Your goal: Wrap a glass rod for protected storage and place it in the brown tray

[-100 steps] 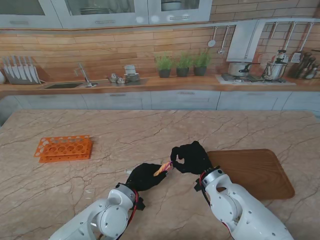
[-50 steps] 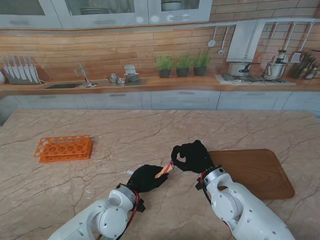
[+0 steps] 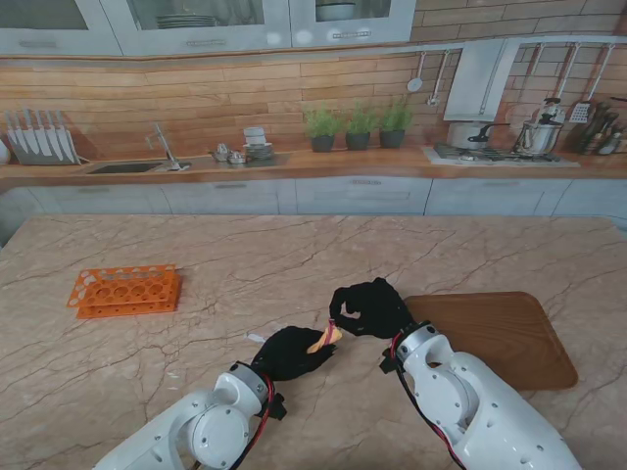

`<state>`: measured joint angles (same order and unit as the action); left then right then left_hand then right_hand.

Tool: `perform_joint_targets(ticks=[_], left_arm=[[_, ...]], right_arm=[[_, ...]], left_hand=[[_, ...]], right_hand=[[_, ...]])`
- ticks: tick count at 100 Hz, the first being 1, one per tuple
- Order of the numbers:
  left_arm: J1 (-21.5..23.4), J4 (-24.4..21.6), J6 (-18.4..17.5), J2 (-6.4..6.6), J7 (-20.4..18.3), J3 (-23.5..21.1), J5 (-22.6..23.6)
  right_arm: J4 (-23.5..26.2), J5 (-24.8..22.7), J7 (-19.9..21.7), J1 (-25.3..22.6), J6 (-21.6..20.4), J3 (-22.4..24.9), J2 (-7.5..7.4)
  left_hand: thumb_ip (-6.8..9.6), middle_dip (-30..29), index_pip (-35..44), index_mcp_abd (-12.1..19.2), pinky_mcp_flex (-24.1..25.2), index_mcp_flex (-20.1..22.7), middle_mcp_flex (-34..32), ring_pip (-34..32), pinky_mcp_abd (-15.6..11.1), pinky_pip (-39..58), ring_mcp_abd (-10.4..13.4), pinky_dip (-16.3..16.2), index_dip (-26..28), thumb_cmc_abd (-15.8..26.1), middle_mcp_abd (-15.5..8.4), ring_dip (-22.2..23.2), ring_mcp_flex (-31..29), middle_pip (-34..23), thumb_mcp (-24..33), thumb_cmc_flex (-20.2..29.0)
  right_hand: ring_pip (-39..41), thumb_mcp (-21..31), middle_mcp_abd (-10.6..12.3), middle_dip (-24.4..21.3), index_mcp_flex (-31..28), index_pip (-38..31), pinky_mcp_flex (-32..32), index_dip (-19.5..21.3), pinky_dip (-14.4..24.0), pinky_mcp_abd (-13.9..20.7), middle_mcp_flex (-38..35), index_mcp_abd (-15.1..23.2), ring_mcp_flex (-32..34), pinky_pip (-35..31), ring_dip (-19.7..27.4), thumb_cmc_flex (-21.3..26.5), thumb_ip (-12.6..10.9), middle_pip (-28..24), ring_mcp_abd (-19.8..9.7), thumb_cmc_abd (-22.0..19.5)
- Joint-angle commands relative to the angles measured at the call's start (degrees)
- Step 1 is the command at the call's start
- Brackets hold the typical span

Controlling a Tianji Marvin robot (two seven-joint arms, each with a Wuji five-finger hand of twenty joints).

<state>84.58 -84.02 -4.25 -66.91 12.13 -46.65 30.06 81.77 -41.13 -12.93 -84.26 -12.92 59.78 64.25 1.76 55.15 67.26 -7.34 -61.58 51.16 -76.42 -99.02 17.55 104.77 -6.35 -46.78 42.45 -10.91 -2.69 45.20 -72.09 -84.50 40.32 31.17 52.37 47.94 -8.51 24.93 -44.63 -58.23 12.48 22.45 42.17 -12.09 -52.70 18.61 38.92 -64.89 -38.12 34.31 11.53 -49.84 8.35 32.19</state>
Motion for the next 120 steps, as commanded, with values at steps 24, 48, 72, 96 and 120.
perform_joint_targets(ticks=[24, 48, 72, 96, 120], left_arm=[[0.55, -0.21, -2.08, -0.41, 0.08, -0.24, -1.21], [0.66, -0.59, -1.94, -0.31, -0.95, -0.66, -2.15], [0.18, 0.15, -2.31, -0.81, 0.92, -0.98, -2.1], [-0.86, 0.66, -3.36, -0.8, 0.84, -1.25, -1.97], [-1.41, 0.18, -4.09, -0.49, -0.57, -1.54, -2.19]], right_arm=[[-0.55, 2.21, 1.63, 0.51, 1.15, -1.26, 0.36], [-0.56, 2.74, 2.62, 0.1, 2.54, -1.42, 0.27], [0.91, 2.46, 3.33, -1.8, 3.27, -0.3, 0.0], [2.63, 2.4, 3.24, -3.83, 3.35, 0.81, -0.06], [3.75, 2.13, 2.23, -5.57, 3.72, 1.68, 0.05]], left_hand=[[0.87, 0.32, 4.2, -2.93, -0.72, 0.79, -0.49, -6.79, -0.14, 15.21, 3.44, 0.25, 0.86, 4.46, -3.08, 0.01, -0.74, -4.82, 0.51, -3.83], [5.27, 0.6, 4.65, -2.08, -0.68, -2.33, -0.58, -6.07, 0.01, 15.21, 2.82, 1.08, -6.89, 1.16, -2.33, 0.05, -0.73, -3.01, 7.79, -7.14], [7.91, 0.8, 4.9, -1.79, -0.74, -2.54, -0.6, -5.38, -1.09, 15.21, 2.98, 1.77, -7.01, 2.1, -2.55, 0.02, -0.74, -2.24, 8.74, -10.64], [12.7, 1.1, 2.6, -2.74, -0.81, -1.65, -0.63, -5.1, -1.36, 15.21, 3.19, 1.27, -2.52, 8.11, -2.58, 0.16, -0.75, -1.83, 2.83, -13.46], [4.94, 1.32, 1.15, -3.62, -0.72, -0.54, -0.67, -5.06, -0.34, 15.21, 3.22, 0.65, -0.85, 10.66, -1.84, 0.18, -0.75, -1.11, -7.43, -10.17]], right_hand=[[0.16, 3.4, -0.04, 0.75, -1.51, -0.76, -0.68, -1.3, 0.29, 0.94, 0.66, -1.76, -0.75, -0.59, -0.2, 4.65, 1.26, 0.14, -2.05, -1.58], [-0.16, 3.31, 0.14, 0.5, -0.43, -1.63, -0.91, -0.05, -0.07, 1.0, 1.04, -2.37, -0.97, 0.43, -0.21, 5.51, 1.54, 0.48, -2.35, -2.54], [-0.43, 2.98, 0.05, 0.42, -0.11, -1.74, -0.98, 0.5, -0.23, 0.85, 1.38, -2.35, -1.31, 1.06, -0.23, 5.79, 1.53, 0.6, -2.23, -2.9], [-0.52, 2.79, 0.0, 0.42, -0.03, -1.6, -1.06, 0.63, -0.3, 0.79, 1.49, -2.25, -1.31, 1.45, -0.3, 5.75, 1.45, 0.68, -2.24, -2.92], [-0.61, 2.9, -0.09, 0.47, -0.04, -1.49, -1.09, 0.66, -0.35, 0.64, 1.57, -2.15, -1.28, 1.85, -0.36, 5.61, 1.33, 0.76, -2.02, -2.64]])
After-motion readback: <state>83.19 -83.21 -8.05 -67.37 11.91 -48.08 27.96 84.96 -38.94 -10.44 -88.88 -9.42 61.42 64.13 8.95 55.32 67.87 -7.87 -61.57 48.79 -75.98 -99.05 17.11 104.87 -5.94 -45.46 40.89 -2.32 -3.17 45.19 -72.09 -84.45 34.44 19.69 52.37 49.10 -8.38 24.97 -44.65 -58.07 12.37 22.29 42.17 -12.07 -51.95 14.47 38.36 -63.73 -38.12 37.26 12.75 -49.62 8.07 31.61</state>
